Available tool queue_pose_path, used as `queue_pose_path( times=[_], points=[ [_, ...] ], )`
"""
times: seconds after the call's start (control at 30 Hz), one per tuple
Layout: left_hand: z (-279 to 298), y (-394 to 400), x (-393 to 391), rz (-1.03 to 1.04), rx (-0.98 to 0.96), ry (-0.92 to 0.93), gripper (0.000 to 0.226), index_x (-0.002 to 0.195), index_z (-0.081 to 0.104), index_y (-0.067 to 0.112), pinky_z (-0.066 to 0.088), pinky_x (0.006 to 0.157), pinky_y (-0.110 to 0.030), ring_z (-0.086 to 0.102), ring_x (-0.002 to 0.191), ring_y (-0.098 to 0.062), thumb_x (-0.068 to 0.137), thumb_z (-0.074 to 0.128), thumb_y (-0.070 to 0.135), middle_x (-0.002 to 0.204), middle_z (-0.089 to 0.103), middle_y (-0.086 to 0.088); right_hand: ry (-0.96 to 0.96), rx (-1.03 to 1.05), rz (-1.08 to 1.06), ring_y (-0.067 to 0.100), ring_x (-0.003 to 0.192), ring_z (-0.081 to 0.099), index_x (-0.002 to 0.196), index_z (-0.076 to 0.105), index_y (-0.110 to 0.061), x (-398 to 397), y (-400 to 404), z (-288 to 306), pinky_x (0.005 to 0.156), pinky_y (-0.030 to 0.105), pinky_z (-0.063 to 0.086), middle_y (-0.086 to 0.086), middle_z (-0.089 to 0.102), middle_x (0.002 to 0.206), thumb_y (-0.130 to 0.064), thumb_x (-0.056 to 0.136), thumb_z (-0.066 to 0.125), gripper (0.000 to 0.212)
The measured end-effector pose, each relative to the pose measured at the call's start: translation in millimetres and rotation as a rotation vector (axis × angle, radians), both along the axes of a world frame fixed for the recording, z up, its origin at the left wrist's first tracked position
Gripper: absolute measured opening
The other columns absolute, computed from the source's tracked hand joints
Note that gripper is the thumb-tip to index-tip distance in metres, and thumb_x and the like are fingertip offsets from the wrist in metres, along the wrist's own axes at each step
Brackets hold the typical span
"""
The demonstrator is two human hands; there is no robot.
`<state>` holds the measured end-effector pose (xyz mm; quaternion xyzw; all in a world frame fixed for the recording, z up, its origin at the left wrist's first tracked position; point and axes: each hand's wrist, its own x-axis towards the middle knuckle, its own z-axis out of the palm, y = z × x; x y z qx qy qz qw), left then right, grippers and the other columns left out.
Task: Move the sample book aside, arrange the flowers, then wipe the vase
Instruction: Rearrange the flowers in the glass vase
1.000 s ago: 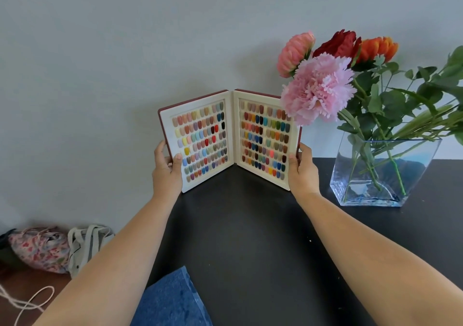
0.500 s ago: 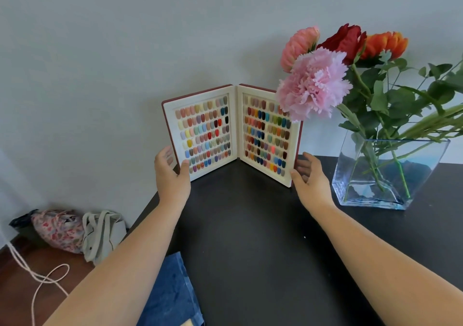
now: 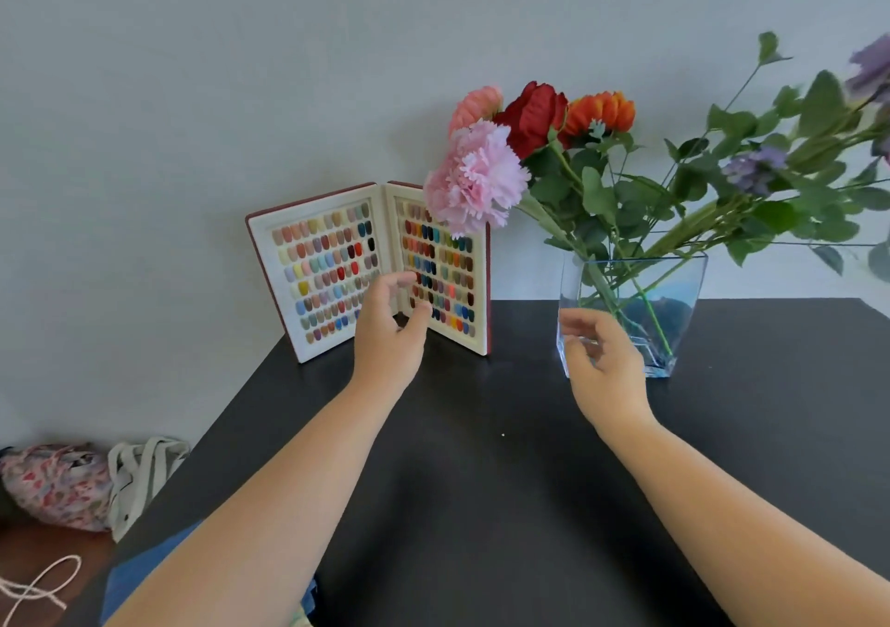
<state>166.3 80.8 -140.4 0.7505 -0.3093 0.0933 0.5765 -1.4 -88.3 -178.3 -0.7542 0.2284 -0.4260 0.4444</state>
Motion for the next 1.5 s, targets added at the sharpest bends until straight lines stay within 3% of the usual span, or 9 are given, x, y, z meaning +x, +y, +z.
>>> queue_pose_path(
  times=[0.13, 0.4, 0.57, 0.73, 0.87, 0.93, 1.1, 1.33, 1.5],
  points=[
    [8, -23, -23, -0.123, -0.024, 0.019, 0.028, 0.113, 0.051, 0.037, 0.038, 0.070, 0.004, 0.047, 0.104, 0.024, 0.091, 0.065, 0.026, 0.114, 0.054, 0.027, -0.145, 0.035, -0.144, -0.001, 0.083, 0.062, 0.086, 0.063, -0.043, -44, -32, 9, 0.069, 0.007, 0.046, -0.020, 0.066, 0.089, -0.005, 0.091, 0.055, 0.039],
    [29, -66, -55, -0.232, -0.120, 0.113, 0.044, 0.132, 0.050, 0.031, 0.039, 0.095, -0.022, 0.051, 0.119, 0.000, 0.090, 0.064, 0.038, 0.132, 0.055, 0.015, -0.262, 0.238, -0.325, -0.003, 0.059, 0.051, 0.081, 0.064, -0.041, -102, -100, 46, 0.056, 0.021, 0.042, -0.017, 0.062, 0.078, -0.014, 0.084, 0.052, 0.030],
    [46, -88, -69, -0.206, -0.163, 0.110, 0.054, 0.143, 0.042, 0.027, 0.041, 0.091, -0.020, 0.052, 0.118, -0.005, 0.093, 0.060, 0.036, 0.138, 0.053, 0.008, -0.159, 0.016, -0.263, -0.008, 0.071, 0.056, 0.090, 0.058, -0.043, -112, -111, 86, 0.054, 0.006, 0.041, -0.029, 0.061, 0.085, -0.034, 0.082, 0.060, 0.012],
    [54, -107, -80, -0.137, -0.250, 0.142, 0.043, 0.135, 0.050, 0.027, 0.042, 0.083, -0.009, 0.054, 0.103, 0.001, 0.094, 0.059, 0.036, 0.119, 0.058, 0.017, 0.043, 0.192, -0.170, 0.019, 0.088, 0.066, 0.097, 0.063, -0.030, -112, -132, 91, 0.067, 0.030, 0.048, -0.004, 0.067, 0.095, -0.043, 0.079, 0.067, 0.022],
    [57, -120, -86, -0.138, -0.303, 0.162, 0.027, 0.122, 0.059, 0.031, 0.049, 0.098, -0.037, 0.059, 0.111, -0.014, 0.095, 0.059, 0.033, 0.118, 0.062, 0.005, 0.171, 0.207, -0.151, 0.019, 0.099, 0.057, 0.123, 0.053, -0.029, -114, -139, 89, 0.076, 0.031, 0.042, 0.000, 0.060, 0.115, -0.051, 0.078, 0.067, 0.052],
    [64, -125, -87, -0.138, -0.315, 0.172, 0.023, 0.118, 0.061, 0.026, 0.052, 0.096, -0.038, 0.062, 0.112, -0.018, 0.096, 0.058, 0.030, 0.120, 0.063, -0.002, 0.129, 0.118, -0.112, 0.014, 0.104, 0.054, 0.126, 0.048, -0.032, -111, -137, 94, 0.078, 0.030, 0.041, -0.006, 0.057, 0.115, -0.050, 0.078, 0.069, 0.056],
    [83, -136, -91, -0.192, -0.358, 0.165, 0.011, 0.104, 0.066, 0.023, 0.054, 0.071, -0.014, 0.070, 0.089, -0.002, 0.095, 0.060, 0.021, 0.104, 0.068, 0.003, 0.136, -0.178, -0.114, 0.012, 0.091, 0.051, 0.117, 0.051, -0.028, -91, -129, 114, 0.070, 0.022, 0.037, -0.013, 0.055, 0.100, -0.051, 0.074, 0.073, 0.054],
    [98, -157, -90, -0.228, -0.332, 0.123, 0.024, 0.115, 0.065, 0.010, 0.055, 0.074, -0.020, 0.069, 0.095, -0.014, 0.093, 0.063, 0.020, 0.105, 0.068, 0.002, 0.191, -0.270, -0.224, 0.030, 0.119, 0.042, 0.118, 0.057, -0.037, -55, -125, 139, 0.096, 0.045, 0.043, 0.007, 0.042, 0.125, -0.064, 0.069, 0.071, 0.057],
    [109, -164, -80, -0.235, -0.238, 0.025, 0.013, 0.106, 0.066, 0.016, 0.058, 0.077, -0.027, 0.070, 0.087, -0.013, 0.096, 0.059, 0.021, 0.096, 0.068, 0.004, 0.209, -0.311, -0.198, 0.034, 0.109, 0.048, 0.094, 0.070, -0.029, -39, -137, 159, 0.087, 0.042, 0.046, 0.012, 0.058, 0.110, -0.051, 0.083, 0.063, 0.025]
  ],
)
